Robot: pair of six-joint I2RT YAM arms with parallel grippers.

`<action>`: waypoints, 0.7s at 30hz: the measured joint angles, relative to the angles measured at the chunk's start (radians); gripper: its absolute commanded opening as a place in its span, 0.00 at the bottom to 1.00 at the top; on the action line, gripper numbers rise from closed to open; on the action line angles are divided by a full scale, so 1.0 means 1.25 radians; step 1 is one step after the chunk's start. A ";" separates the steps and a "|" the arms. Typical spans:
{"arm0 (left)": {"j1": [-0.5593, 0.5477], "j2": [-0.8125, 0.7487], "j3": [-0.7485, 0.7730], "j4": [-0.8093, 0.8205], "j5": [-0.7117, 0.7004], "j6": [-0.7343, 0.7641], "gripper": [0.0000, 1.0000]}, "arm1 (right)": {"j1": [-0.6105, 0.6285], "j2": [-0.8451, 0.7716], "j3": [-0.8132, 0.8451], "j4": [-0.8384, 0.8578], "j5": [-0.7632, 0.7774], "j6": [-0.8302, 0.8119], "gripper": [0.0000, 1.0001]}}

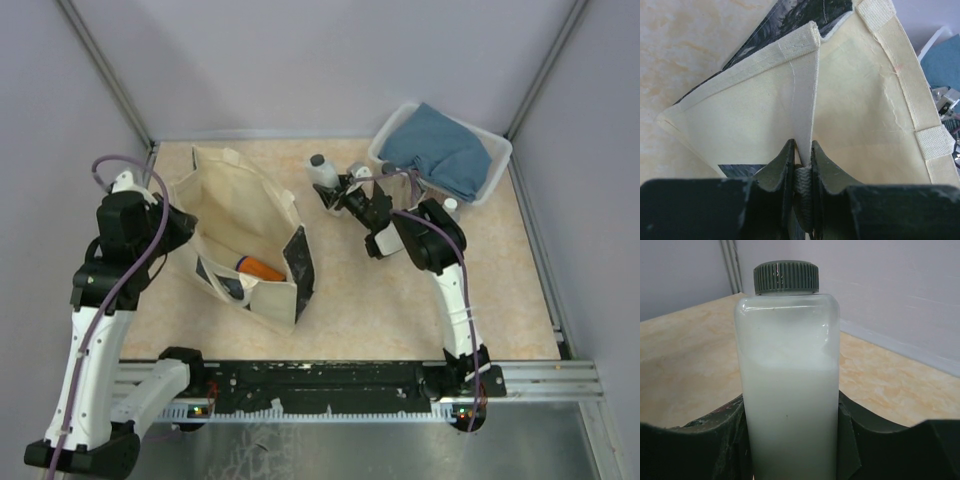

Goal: Take the personal care products out of the canvas bag
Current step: Place the care product at the center of the board.

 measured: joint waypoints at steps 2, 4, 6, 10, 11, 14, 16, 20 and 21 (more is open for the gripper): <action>0.000 -0.010 -0.011 -0.001 0.003 -0.001 0.00 | -0.001 0.000 0.000 0.000 0.004 -0.002 0.00; 0.000 -0.018 -0.020 0.000 0.007 -0.004 0.00 | -0.001 0.000 -0.003 0.001 0.010 -0.003 0.09; 0.000 -0.022 -0.023 0.001 0.011 -0.007 0.00 | -0.001 0.000 -0.012 0.011 0.015 -0.005 0.22; 0.000 -0.027 -0.025 0.004 0.015 -0.010 0.00 | -0.002 -0.006 -0.038 0.038 0.017 -0.012 0.38; 0.000 -0.028 -0.027 0.005 0.017 -0.012 0.00 | -0.002 -0.010 -0.045 0.041 0.017 -0.013 0.40; 0.000 -0.029 -0.030 0.007 0.020 -0.015 0.00 | -0.002 -0.023 -0.070 0.046 0.016 -0.019 0.66; 0.000 -0.030 -0.032 0.009 0.023 -0.017 0.00 | -0.002 -0.030 -0.084 0.051 0.013 -0.019 0.67; 0.000 -0.030 -0.039 0.020 0.030 -0.023 0.00 | -0.003 -0.053 -0.113 0.056 0.016 -0.033 0.68; 0.000 -0.030 -0.041 0.023 0.032 -0.024 0.00 | -0.005 -0.060 -0.122 0.057 0.017 -0.034 0.69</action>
